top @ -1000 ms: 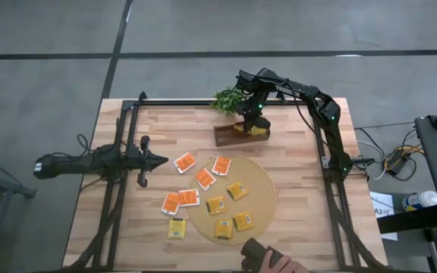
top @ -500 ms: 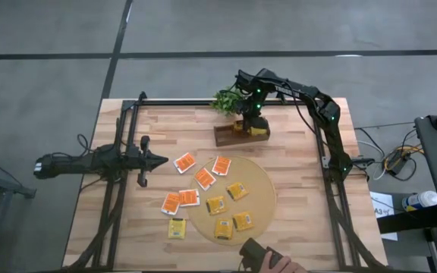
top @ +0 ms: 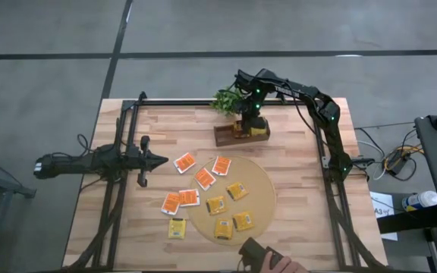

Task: Pick & Place Tea
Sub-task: Put the orange tea bag into the middle section of the wooden organizer

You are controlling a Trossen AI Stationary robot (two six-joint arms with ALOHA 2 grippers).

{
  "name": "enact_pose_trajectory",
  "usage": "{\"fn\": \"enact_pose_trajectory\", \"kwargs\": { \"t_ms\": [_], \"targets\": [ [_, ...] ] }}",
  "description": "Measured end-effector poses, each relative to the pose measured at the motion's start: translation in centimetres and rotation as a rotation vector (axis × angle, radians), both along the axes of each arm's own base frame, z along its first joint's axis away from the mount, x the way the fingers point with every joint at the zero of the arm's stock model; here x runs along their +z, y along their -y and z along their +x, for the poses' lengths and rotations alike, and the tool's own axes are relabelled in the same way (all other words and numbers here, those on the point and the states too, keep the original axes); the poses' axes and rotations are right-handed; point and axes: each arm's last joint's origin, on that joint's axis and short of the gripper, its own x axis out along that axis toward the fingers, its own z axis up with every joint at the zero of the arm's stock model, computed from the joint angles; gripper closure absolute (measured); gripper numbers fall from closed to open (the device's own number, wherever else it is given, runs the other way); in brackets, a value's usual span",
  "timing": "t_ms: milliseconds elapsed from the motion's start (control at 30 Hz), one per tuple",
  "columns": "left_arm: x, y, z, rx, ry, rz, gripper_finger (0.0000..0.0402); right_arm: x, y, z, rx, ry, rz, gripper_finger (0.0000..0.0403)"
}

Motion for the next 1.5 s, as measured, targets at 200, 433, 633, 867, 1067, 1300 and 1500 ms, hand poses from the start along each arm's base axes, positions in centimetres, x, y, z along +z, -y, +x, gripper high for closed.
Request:
{"fn": "enact_pose_trajectory", "kwargs": {
  "t_ms": [200, 433, 633, 867, 1067, 1300, 1500],
  "targets": [
    [0.0, 0.0, 0.0, 0.0, 0.0, 0.0, 0.0402, 2.1, 0.3, 0.1, -0.04, -0.002, -0.065, 0.0282],
    [0.0, 0.0, 0.0, 0.0, 0.0, 0.0, 0.0402, 6.1, -1.3, -0.6, 0.019, 0.036, -0.09, 0.0324],
    [0.0, 0.0, 0.0, 0.001, 0.0, 0.0, 0.0402, 7.3, -3.6, -0.8, 0.063, 0.024, -0.069, 0.039],
    [0.0, 0.0, 0.0, 0.0, 0.0, 0.0, 0.0402, 6.9, -6.3, 0.4, 0.115, -0.006, -0.039, 0.0395],
    [0.0, 0.0, 0.0, 0.0, 0.0, 0.0, 0.0402, 6.5, -8.3, 1.3, 0.143, -0.032, -0.023, 0.0395],
    [0.0, 0.0, 0.0, 0.0, 0.0, 0.0, 0.0402, 4.4, -10.7, 2.5, 0.173, -0.081, -0.055, 0.0395],
    [0.0, 0.0, 0.0, 0.0, 0.0, 0.0, 0.0402, 1.2, -11.6, 3.3, 0.119, -0.163, -0.259, 0.0395]
  ]
}}
